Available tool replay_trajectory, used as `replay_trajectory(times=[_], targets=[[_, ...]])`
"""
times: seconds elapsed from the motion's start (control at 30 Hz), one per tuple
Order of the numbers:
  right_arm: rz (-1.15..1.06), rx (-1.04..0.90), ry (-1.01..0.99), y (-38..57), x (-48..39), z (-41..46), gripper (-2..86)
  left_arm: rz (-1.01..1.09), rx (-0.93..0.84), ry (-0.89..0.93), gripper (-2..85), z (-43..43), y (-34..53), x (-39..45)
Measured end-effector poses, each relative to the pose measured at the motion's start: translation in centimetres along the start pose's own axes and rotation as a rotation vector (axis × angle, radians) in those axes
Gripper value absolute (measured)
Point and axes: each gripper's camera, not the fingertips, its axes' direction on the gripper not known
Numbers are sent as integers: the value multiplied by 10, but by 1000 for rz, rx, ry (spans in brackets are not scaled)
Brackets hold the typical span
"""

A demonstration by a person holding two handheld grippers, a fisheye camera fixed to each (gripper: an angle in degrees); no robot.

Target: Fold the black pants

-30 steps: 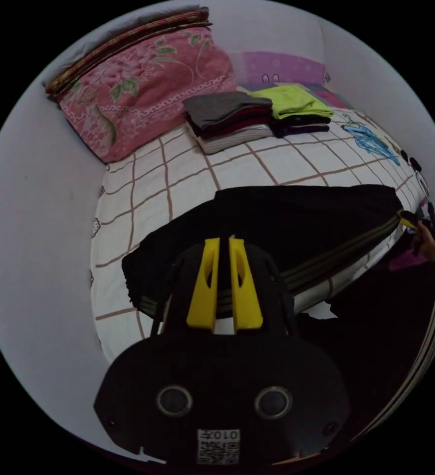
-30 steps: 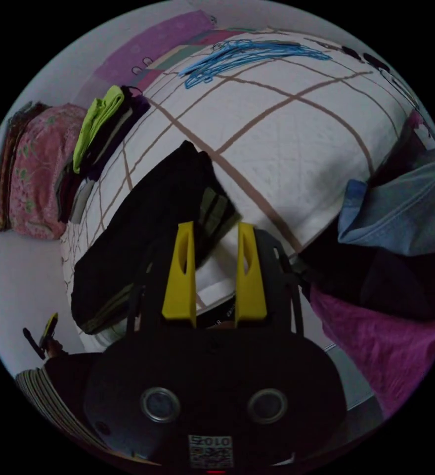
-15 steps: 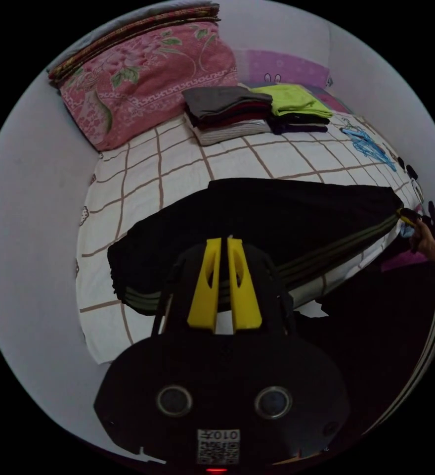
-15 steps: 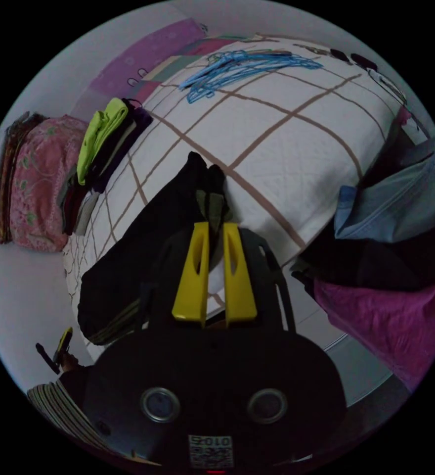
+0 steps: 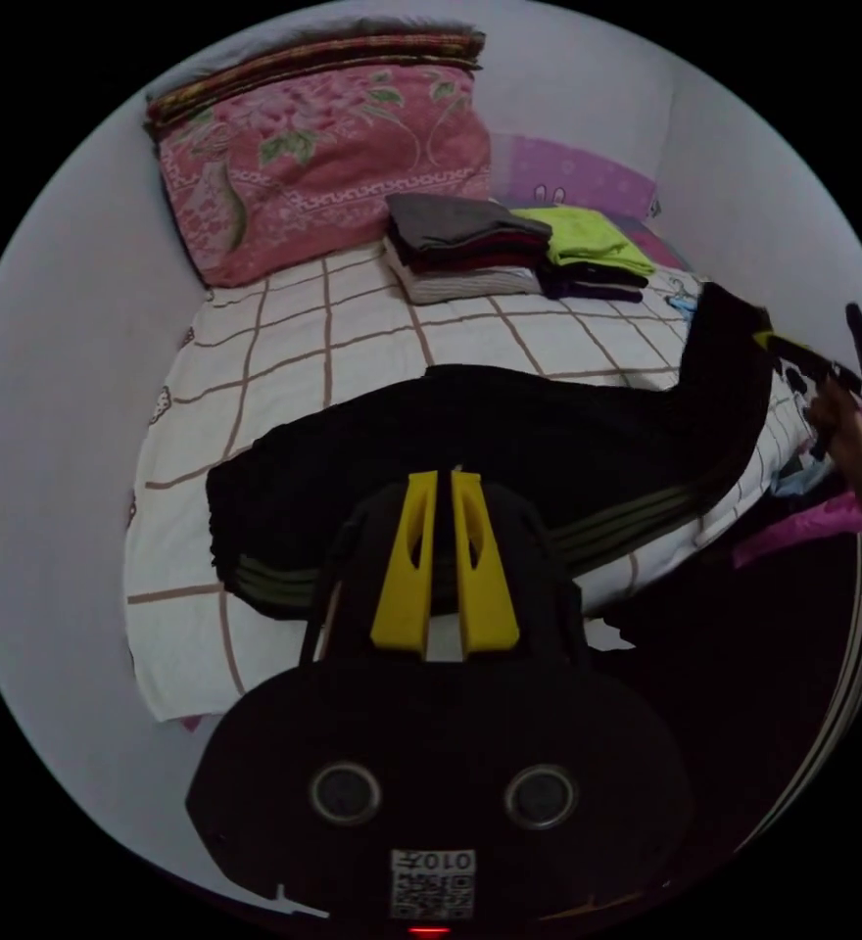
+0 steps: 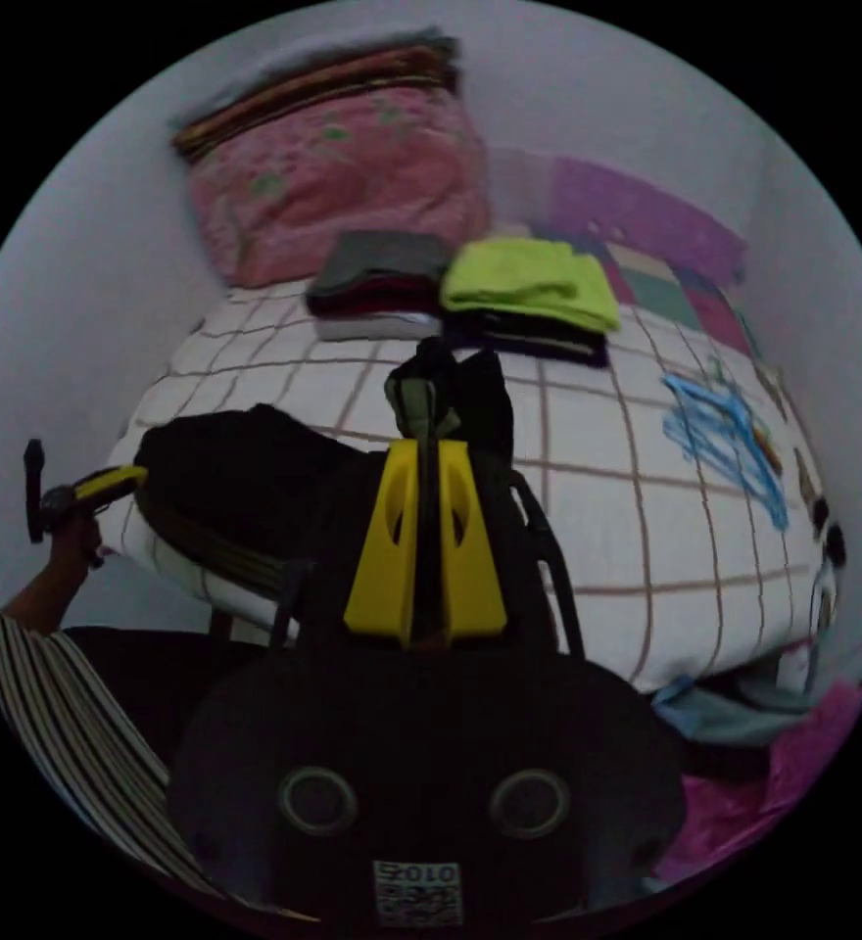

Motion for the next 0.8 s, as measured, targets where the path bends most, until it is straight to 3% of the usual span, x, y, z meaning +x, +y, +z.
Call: replay_trajectory(times=[0.17, 0.3, 0.37, 0.67, 0.8], targets=[[-394, -32, -92, -45, -138, 44, 52, -113, 2, 11, 8, -7, 34, -36], [-665, -264, -55, -46, -220, 137, 53, -121, -49, -18, 7, -8, 56, -48], [-685, -322, -40, -48, -234, 154, 53, -116, -79, -25, 8, -10, 67, -54], [-562, -157, -145, -88, -225, 115, 71, -91, -78, 70, 24, 15, 56, -72], [-639, -333, -357, -94, -230, 140, 102, -29, -78, 81, 44, 32, 28, -72]])
